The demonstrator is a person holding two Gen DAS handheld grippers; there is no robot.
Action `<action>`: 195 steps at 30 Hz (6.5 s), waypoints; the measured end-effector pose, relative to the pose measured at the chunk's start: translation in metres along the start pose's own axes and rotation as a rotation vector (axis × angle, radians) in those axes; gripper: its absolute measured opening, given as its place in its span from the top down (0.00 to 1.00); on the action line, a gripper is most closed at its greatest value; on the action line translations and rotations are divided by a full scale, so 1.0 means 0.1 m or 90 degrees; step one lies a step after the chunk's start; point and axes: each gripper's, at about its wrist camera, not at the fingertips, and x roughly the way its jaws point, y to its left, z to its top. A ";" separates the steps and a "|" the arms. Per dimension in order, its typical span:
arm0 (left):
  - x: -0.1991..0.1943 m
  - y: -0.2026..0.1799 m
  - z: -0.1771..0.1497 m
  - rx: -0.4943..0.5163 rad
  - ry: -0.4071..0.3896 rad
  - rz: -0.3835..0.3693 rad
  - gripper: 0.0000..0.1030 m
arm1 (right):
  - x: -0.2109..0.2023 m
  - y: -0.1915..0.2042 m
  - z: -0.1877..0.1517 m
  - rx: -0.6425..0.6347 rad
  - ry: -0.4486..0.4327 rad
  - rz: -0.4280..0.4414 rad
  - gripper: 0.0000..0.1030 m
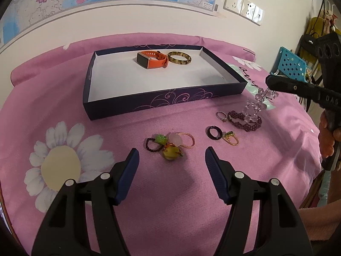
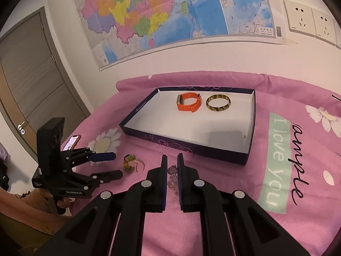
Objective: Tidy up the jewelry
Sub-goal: 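Grasp the small pink ring with the left gripper while the right gripper grasps the clear crystal bracelet, then carry the pink ring and crystal bracelet with both grippers into the box, then open both grippers to release the pink ring and crystal bracelet, then move both grippers back to the remaining jewelry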
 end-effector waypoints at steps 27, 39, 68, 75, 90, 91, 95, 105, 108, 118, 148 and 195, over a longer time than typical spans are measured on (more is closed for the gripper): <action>0.23 -0.14 0.22 0.073 0.011 -0.011 0.75 | 0.12 -0.01 -0.09 0.021 0.014 0.018 0.93; 0.35 -0.03 0.19 0.048 0.042 -0.015 0.79 | 0.16 -0.03 -0.09 0.025 0.016 0.026 0.93; 0.02 -0.05 0.52 0.029 -0.038 -0.013 0.87 | 0.12 0.02 0.32 -0.012 -0.028 0.018 0.93; 0.04 -0.02 0.62 0.028 -0.046 -0.003 0.87 | 0.17 0.01 0.46 -0.022 -0.033 0.020 0.93; 0.20 0.07 0.90 0.023 -0.054 0.011 0.87 | 0.48 -0.20 0.81 -0.016 -0.026 -0.009 0.93; 0.21 0.07 0.91 0.022 -0.055 0.012 0.87 | 0.51 -0.22 0.83 -0.014 -0.025 -0.010 0.93; 0.27 0.11 0.97 0.018 -0.053 0.017 0.87 | 0.60 -0.25 0.88 -0.010 -0.019 -0.010 0.93; 0.41 0.18 1.06 0.006 -0.044 0.028 0.87 | 0.80 -0.31 0.96 -0.001 -0.010 -0.009 0.93; 0.46 0.19 1.09 0.007 -0.040 0.031 0.87 | 0.86 -0.35 0.97 0.004 -0.005 -0.012 0.93; 0.66 0.28 1.20 0.005 -0.022 0.044 0.87 | 1.07 -0.44 1.02 0.021 0.008 -0.016 0.93; 1.30 0.36 1.47 -0.021 0.047 0.059 0.79 | 1.35 -0.79 0.90 0.074 0.043 -0.081 0.90; 0.09 -0.10 0.21 0.005 -0.025 0.010 0.47 | 0.51 -0.06 -0.41 -0.059 0.120 -0.084 0.55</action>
